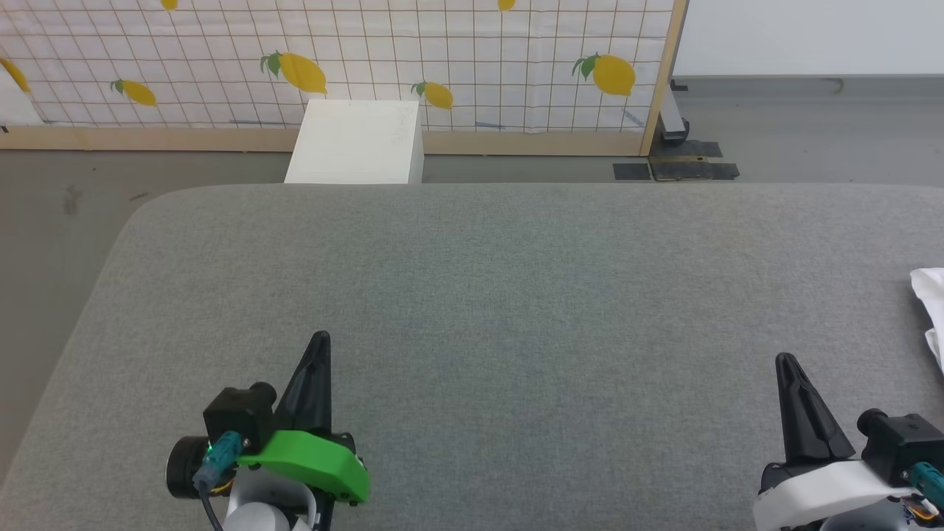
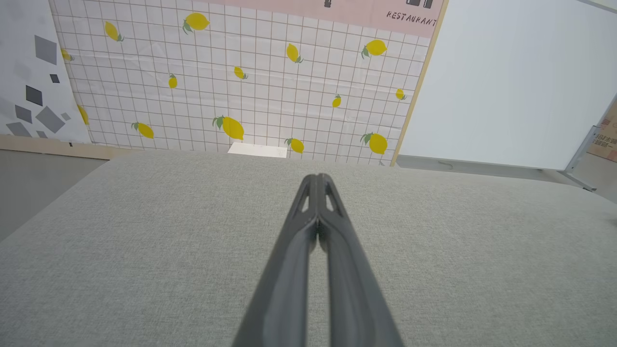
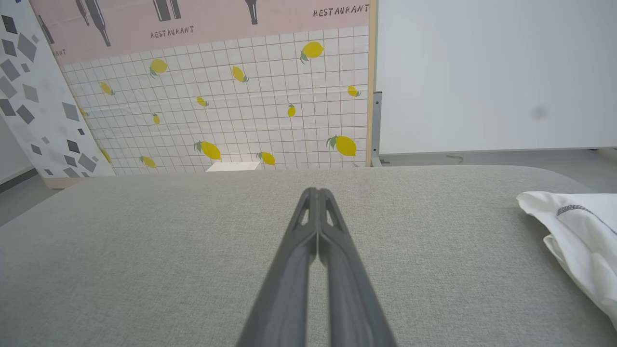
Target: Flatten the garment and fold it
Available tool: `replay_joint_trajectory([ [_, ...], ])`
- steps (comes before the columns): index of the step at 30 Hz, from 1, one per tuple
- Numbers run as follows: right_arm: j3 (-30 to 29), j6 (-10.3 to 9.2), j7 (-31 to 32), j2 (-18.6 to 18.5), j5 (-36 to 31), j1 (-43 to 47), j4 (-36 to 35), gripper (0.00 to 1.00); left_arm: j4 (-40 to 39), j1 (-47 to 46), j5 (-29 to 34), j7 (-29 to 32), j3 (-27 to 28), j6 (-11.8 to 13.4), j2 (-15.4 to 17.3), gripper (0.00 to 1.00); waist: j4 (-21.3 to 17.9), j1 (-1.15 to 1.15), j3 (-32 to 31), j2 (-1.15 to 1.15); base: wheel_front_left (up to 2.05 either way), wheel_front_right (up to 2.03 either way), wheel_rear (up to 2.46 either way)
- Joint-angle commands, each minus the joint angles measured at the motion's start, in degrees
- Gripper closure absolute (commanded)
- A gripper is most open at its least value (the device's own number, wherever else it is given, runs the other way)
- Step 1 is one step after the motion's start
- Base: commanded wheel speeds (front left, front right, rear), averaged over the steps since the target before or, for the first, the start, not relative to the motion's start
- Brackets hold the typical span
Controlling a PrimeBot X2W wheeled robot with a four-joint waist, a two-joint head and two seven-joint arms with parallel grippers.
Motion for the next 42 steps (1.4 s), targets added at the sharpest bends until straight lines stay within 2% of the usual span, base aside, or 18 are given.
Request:
replay_joint_trajectory([
  [1,0.3,-0.02,0.3,0.0,-0.5,-1.1,-0.1,1.0,-0.4,0.7,0.8,0.3,0.4,0.4,-0.1,1.0,0.0,0.0,0.0,0.0,0.0,0.0,0.0],
  [42,2.3,-0.05,3.4,0.1,-3.7,-3.1,-0.3,1.0,-4.0,1.8,5.7,5.1,2.6,1.7,-0.1,1.0,-1.0,0.0,0.6,0.0,0.0,0.0,0.0],
])
